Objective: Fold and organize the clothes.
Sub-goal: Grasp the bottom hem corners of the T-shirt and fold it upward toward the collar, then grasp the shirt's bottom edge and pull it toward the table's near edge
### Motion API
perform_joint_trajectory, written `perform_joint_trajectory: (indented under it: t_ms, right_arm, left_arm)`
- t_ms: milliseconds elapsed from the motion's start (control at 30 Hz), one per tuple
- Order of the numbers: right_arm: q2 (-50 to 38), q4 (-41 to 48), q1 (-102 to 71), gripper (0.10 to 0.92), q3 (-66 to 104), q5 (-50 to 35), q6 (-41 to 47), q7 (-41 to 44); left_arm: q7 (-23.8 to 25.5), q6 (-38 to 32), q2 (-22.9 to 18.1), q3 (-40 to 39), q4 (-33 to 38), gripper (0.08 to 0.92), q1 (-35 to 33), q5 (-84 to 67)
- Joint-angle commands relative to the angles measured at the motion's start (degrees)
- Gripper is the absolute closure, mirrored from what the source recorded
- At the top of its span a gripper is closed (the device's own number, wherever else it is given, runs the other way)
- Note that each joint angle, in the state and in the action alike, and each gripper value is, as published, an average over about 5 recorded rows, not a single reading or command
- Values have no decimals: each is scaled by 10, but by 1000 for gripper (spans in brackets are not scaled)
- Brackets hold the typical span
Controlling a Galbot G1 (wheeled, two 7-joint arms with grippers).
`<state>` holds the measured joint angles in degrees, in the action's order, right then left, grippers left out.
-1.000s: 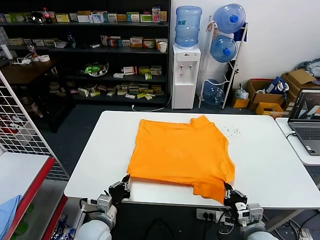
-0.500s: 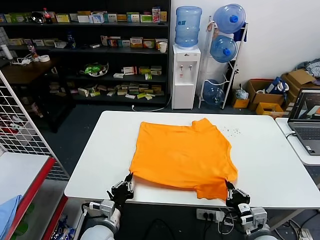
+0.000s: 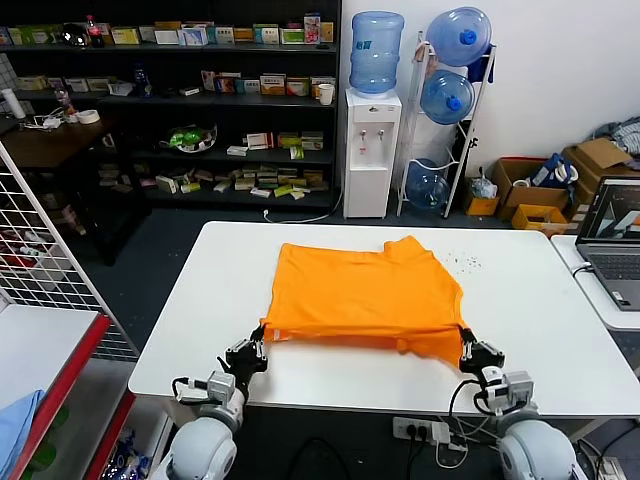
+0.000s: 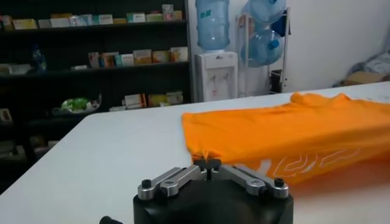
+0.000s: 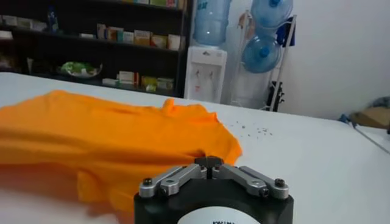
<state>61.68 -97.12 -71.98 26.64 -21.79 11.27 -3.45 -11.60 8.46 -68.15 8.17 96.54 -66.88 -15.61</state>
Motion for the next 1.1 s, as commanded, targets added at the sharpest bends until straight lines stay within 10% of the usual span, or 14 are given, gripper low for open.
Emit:
perform_joint_trajectory:
  t_ms: [33,500,1100]
  right_arm:
    - [-11,70,93,900,-34,-12,3,-1]
    - [0,114,123,778,-68,-13,6,18]
    - [-13,-13,-29,257,-2,-8,76,0]
  left_arm:
    - [2,-1,4,-46,-77,908,99,-5]
    - [-2,-22,9,-63,-94,872,111,-23]
    - [-17,18,20,-45,-33,357,46,-92]
